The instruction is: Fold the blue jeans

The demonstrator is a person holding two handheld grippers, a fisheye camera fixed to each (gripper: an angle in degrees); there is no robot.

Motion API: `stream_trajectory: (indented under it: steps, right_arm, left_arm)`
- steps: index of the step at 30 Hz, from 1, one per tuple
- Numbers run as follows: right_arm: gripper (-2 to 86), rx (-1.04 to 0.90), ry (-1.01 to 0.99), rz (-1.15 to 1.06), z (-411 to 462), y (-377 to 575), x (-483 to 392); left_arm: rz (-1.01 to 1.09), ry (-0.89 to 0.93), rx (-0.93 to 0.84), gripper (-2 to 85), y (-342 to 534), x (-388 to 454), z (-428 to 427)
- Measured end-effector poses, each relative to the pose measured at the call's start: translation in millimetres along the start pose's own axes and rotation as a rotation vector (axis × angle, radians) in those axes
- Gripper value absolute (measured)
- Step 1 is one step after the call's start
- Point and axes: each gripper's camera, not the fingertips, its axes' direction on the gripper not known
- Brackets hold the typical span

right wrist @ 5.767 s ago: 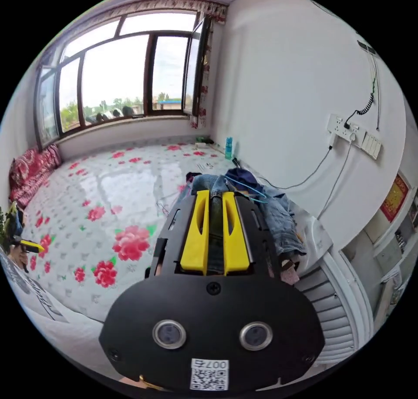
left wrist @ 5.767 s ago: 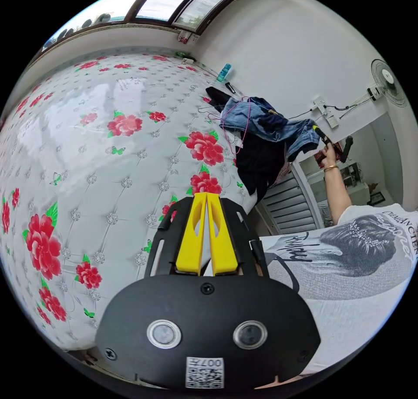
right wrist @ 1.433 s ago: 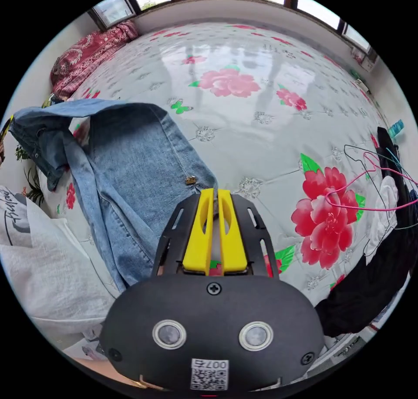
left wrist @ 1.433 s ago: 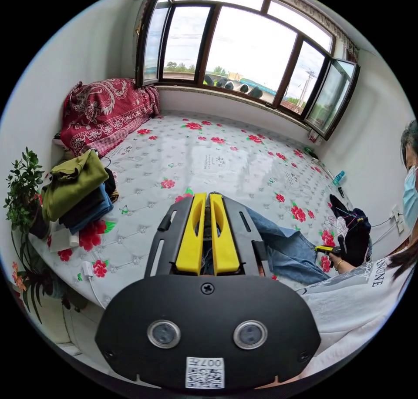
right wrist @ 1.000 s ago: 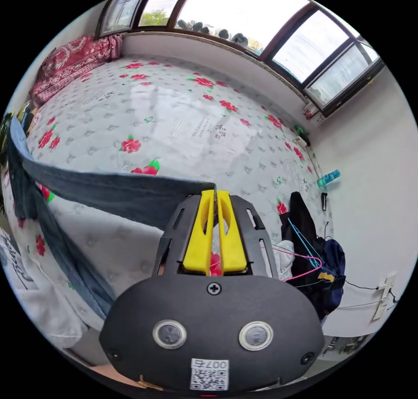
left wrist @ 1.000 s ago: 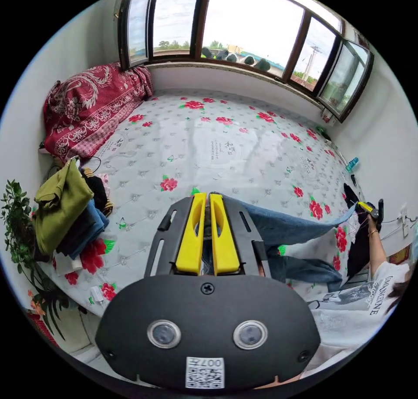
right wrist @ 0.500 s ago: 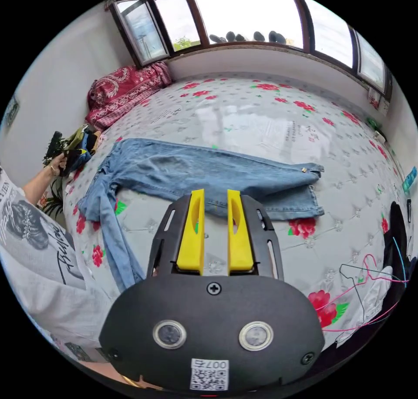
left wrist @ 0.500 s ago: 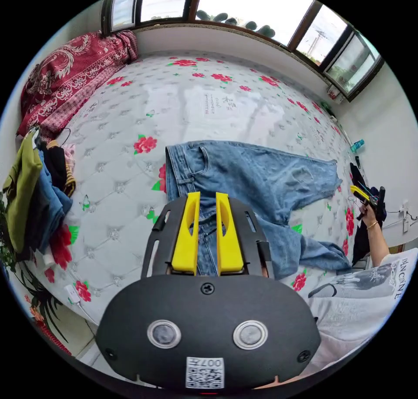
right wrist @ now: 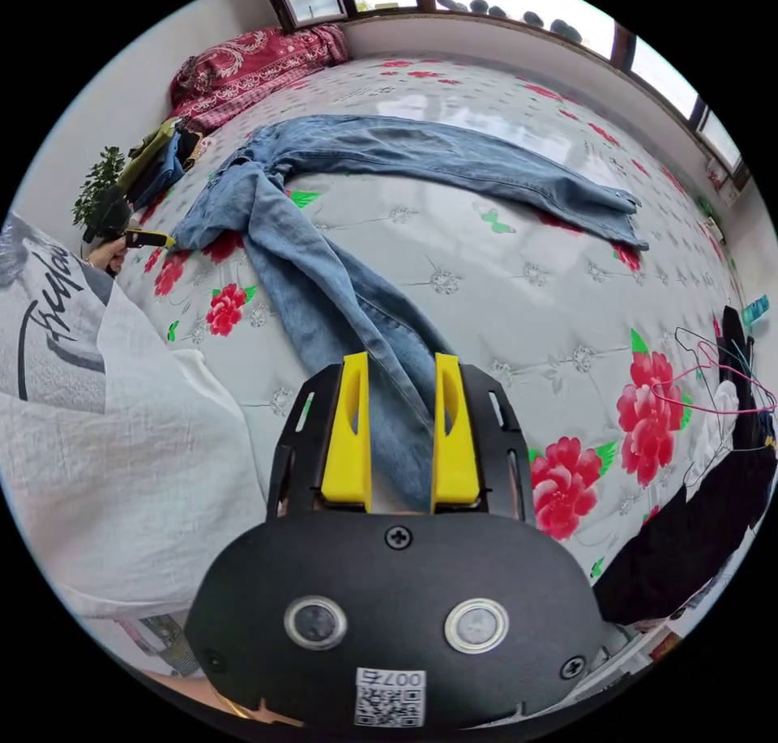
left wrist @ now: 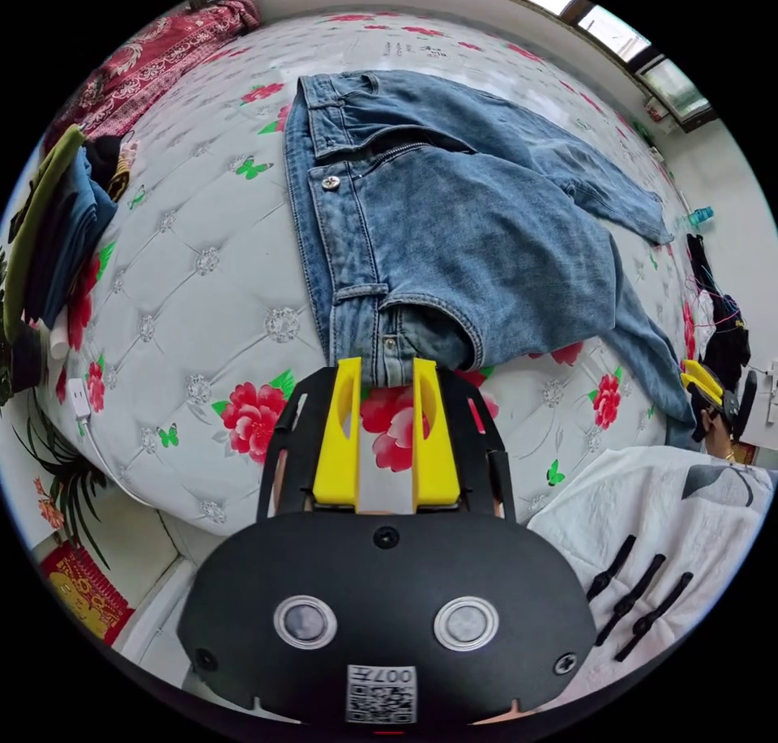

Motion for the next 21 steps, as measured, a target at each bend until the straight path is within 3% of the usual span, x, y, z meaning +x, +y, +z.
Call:
stream_trajectory:
  steps: [4, 8, 11, 17, 21]
  right_arm:
    - [12.0, -0.067, 0.069, 0.106, 4, 20, 33]
    - [11.6, -0.063, -0.050, 0.186, 3, 21, 61]
    - [9.8, -0.079, -0.097, 0.072, 4, 10, 49]
    - [4.2, -0.196, 0.033, -0.070, 5, -22, 35]
    - [3.2, -0.160, -0.104, -0.220, -35, -50, 23]
  left_arm:
    - [0.014, 0.015, -0.013, 8.2, -23, 7, -7]
    - [0.059, 0.023, -0.024, 3.1, -38, 13, -18]
    - [0.106, -0.031, -0.022, 0.2, -47, 18, -40]
    - [0.161, -0.070, -0.007, -0.7, -61, -4, -106]
    - [0.227, -0.159, -0.067, -0.8, -75, -36, -154]
